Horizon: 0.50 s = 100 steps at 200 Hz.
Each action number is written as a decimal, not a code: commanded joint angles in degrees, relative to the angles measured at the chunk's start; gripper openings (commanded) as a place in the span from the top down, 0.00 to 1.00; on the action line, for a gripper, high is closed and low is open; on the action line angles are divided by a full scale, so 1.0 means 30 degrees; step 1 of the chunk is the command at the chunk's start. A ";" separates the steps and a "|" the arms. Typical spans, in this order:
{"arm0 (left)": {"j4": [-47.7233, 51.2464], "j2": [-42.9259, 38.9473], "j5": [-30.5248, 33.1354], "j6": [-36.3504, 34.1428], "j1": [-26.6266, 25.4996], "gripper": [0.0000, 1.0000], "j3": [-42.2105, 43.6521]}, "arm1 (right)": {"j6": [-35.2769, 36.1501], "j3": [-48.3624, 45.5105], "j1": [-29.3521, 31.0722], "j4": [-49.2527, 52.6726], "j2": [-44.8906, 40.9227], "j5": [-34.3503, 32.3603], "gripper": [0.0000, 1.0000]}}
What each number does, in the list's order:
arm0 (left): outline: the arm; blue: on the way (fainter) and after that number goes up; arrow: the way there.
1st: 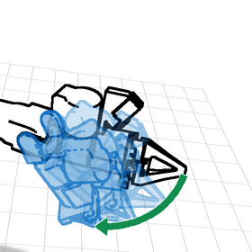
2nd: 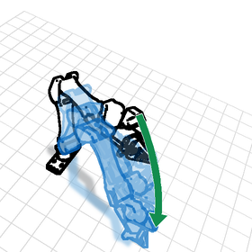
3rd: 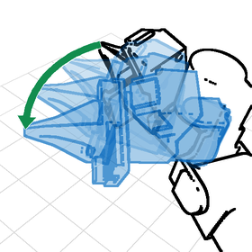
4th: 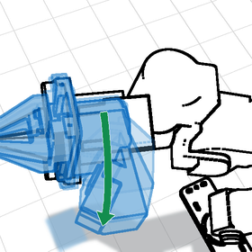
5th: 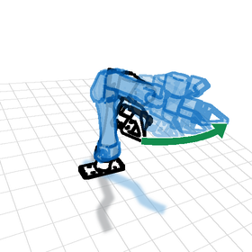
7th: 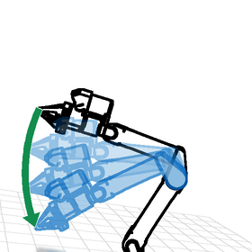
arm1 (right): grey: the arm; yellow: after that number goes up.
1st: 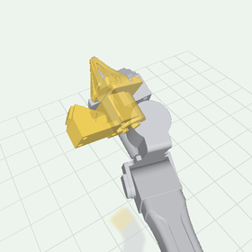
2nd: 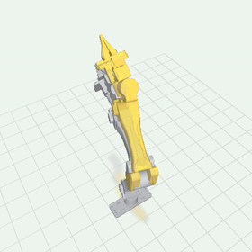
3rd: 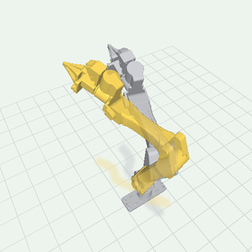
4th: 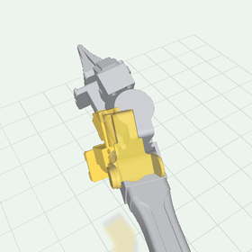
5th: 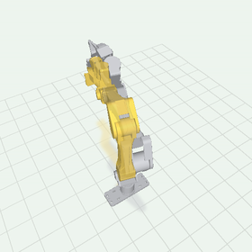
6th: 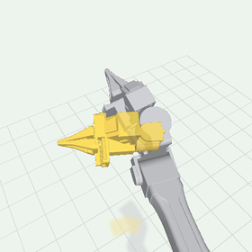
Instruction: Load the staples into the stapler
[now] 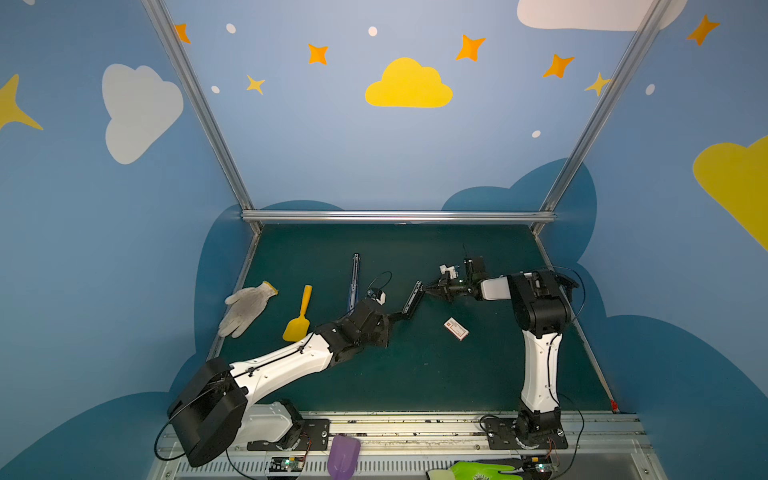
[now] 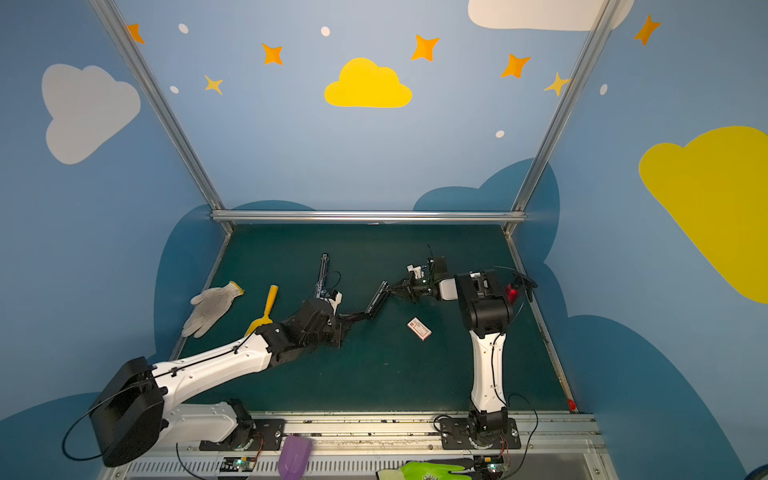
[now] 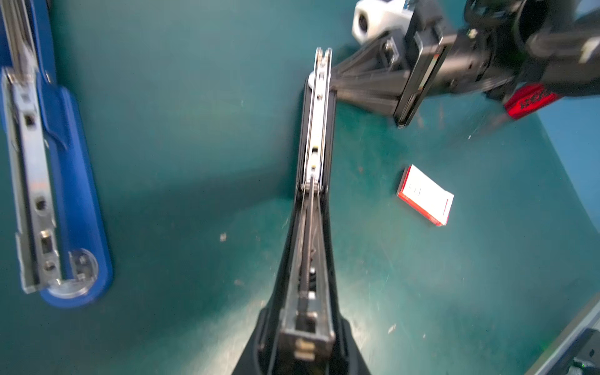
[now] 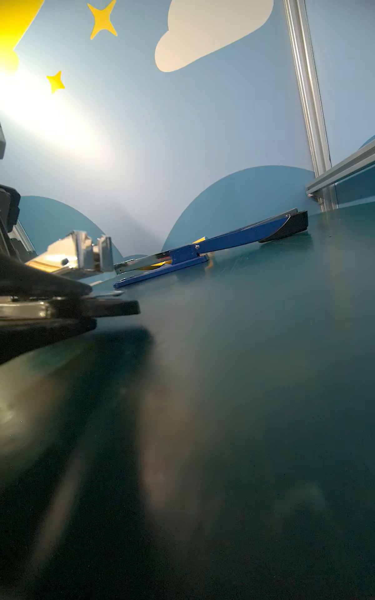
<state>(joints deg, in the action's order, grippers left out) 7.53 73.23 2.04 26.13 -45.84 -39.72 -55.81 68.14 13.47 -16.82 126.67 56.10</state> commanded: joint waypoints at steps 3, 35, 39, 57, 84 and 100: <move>0.1306 -0.0521 0.1428 0.0488 -0.0273 0.96 0.1016 | -0.0351 -0.0049 -0.0683 -0.0641 0.1337 -0.3570 1.00; 0.0256 0.0169 0.1426 0.1081 -0.0583 0.96 0.2057 | -0.0791 -0.0096 -0.0661 -0.1424 0.1604 -0.3084 1.00; 0.0153 0.0283 0.1428 0.1143 -0.0596 0.96 0.2142 | -0.0754 -0.0096 -0.0658 -0.1428 0.1604 -0.3083 1.00; -0.0298 0.0838 0.1399 0.1387 -0.0685 0.96 0.2499 | -0.0761 -0.0038 -0.0654 -0.1406 0.1603 -0.3054 1.00; -0.0879 0.1696 0.1242 0.1548 -0.0757 0.96 0.2803 | -0.0703 0.0049 -0.0662 -0.1404 0.1688 -0.2966 1.00; -0.1036 0.2247 0.1225 0.1655 -0.0806 0.96 0.2841 | -0.0731 0.0080 -0.0672 -0.1464 0.1778 -0.2892 1.00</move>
<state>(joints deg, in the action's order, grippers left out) 4.14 78.17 4.36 30.28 -47.94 -31.44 -58.00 68.58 12.49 -24.10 128.44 55.07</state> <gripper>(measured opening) 0.049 0.085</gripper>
